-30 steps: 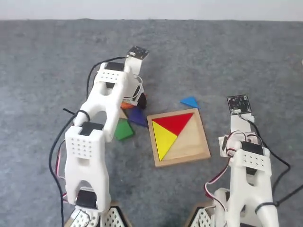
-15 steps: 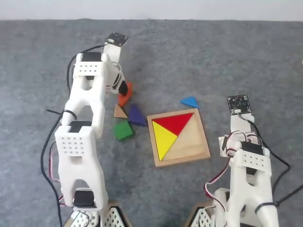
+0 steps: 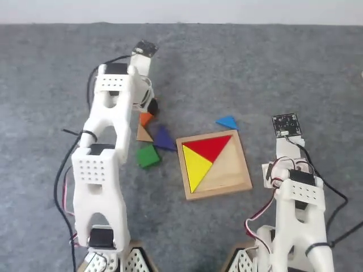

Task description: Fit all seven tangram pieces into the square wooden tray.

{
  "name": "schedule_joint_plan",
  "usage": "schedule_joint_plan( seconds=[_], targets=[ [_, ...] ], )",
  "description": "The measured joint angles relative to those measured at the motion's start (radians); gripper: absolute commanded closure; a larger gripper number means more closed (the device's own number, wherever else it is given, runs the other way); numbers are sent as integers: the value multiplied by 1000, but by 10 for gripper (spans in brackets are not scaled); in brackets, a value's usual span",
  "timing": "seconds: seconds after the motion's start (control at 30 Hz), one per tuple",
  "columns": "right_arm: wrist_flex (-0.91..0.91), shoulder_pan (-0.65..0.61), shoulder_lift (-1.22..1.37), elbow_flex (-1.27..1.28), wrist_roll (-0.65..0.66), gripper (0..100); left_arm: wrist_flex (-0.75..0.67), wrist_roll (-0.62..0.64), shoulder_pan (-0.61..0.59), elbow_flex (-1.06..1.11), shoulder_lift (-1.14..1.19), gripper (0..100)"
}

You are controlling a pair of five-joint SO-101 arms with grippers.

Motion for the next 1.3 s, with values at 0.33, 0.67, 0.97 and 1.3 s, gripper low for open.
schedule_joint_plan(
  seconds=[0.33, 0.67, 0.97, 1.3],
  targets=[
    [0, 0, 0, 0, 0, 812, 120, 12, 23, -195, 155, 904],
    [0, 0, 0, 0, 0, 813, 328, 12, 12, -473, 267, 990],
    [0, 0, 0, 0, 0, 813, 344, 11, 15, -605, 305, 863],
    [0, 0, 0, 0, 0, 814, 345, 14, 12, -609, 305, 812]
  ],
)
